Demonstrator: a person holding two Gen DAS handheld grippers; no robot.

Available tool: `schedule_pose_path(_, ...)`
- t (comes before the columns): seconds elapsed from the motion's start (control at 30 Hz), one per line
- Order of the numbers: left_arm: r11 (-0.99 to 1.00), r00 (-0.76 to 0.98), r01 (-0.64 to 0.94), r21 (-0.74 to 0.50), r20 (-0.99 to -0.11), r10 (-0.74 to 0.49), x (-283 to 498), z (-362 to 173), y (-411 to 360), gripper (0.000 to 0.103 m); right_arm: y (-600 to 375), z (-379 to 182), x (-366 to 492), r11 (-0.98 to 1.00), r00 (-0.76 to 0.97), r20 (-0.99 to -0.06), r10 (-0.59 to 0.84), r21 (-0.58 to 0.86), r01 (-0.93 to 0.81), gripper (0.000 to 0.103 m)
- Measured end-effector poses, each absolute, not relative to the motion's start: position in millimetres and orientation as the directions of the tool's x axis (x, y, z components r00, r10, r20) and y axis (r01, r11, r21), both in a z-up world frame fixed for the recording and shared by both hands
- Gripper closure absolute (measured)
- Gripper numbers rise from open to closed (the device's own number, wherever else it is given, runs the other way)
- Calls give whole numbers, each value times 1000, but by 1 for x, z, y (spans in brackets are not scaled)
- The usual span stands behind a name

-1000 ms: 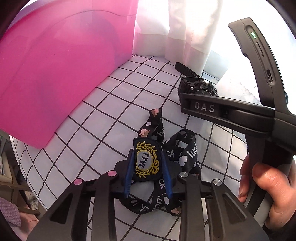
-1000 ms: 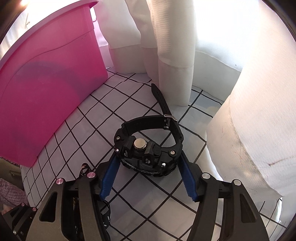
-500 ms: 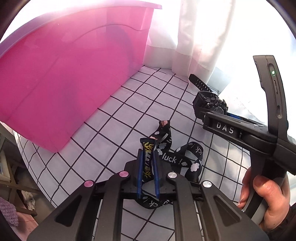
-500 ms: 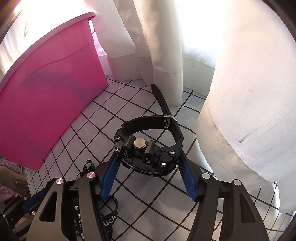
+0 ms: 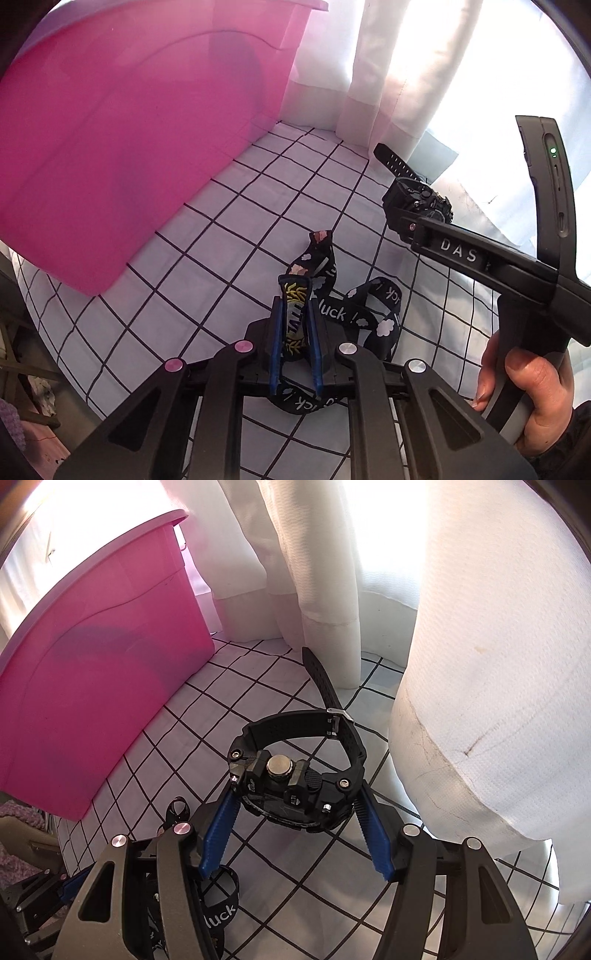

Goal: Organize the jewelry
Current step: 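Close the left gripper on the black TTVL lanyard while the right gripper holds the watch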

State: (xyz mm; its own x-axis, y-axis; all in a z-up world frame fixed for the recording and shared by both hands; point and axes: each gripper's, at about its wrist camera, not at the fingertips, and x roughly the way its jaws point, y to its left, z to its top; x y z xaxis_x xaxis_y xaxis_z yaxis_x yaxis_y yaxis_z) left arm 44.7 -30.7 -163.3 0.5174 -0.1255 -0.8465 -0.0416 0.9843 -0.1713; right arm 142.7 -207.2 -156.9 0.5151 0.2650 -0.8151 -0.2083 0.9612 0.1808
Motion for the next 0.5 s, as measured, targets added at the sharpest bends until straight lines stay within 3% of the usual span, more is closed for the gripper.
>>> schedule_pose_path(0.13,981,483,-52,-185,-865,-137,48,-177,-30,80,-208,-156,142,961,517,-812,269,186,-207,42)
schedule_pose_path(0.33,987,460,-30,-155,-879,-124,53,-187,-39,52,-209,-155,142,960,519,-810,273,193,-203,42)
schedule_pose_path(0.37,990,456,-31,-140,-883,-110,54,-189,-41,39,-209,-155,142,960,520,-809,274,194,-204,42)
schedule_pose_path(0.4,991,457,-29,-129,-884,-102,55,-191,-42,34,-209,-154,141,960,520,-809,273,192,-206,42)
schedule_pose_path(0.5,996,440,-33,-86,-896,-63,60,-198,-46,23,-210,-153,141,959,522,-808,274,190,-210,42)
